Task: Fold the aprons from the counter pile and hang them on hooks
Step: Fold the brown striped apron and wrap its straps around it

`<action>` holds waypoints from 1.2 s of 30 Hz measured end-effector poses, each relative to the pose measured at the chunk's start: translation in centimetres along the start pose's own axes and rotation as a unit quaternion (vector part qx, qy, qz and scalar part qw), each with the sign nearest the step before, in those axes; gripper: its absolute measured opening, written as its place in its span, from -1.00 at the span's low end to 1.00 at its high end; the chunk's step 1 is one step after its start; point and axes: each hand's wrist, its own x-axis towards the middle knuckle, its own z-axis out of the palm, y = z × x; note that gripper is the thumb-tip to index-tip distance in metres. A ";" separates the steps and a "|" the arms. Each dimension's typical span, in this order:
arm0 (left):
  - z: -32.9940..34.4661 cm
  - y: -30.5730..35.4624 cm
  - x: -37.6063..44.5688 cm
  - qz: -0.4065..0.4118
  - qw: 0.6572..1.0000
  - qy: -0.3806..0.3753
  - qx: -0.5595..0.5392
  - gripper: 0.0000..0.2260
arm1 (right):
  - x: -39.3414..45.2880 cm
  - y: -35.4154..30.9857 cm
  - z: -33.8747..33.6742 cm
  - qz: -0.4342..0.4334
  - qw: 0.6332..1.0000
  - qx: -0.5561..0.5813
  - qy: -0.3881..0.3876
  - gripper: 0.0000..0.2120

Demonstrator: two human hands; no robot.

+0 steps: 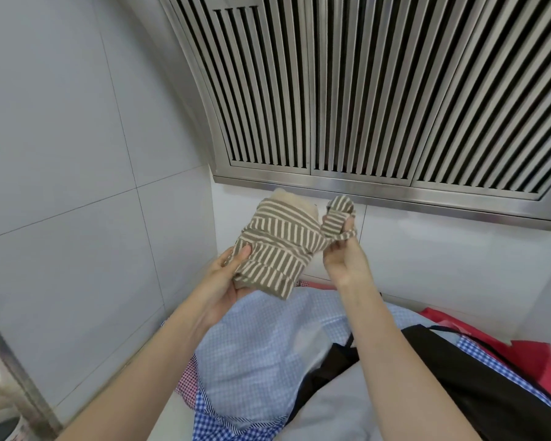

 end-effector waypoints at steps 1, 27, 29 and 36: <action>0.1 0.3 0.1 -0.018 1.000 0.002 0.000 -0.70 | -0.4 -0.3 0.4 -0.001 0.999 -0.035 -0.034 -0.73; 4.5 0.7 -0.7 0.420 0.623 -0.244 0.613 -0.69 | -4.0 0.5 0.5 0.065 0.599 -0.736 -0.310 -0.68; 4.0 0.1 -0.4 0.430 0.586 -0.249 0.640 -0.75 | -4.7 0.0 0.6 0.104 0.628 -0.697 -0.331 -0.65; 3.8 -0.5 -0.9 0.433 0.451 -0.317 0.713 -0.78 | -5.3 -0.7 -0.2 0.139 0.534 -0.757 -0.351 -0.67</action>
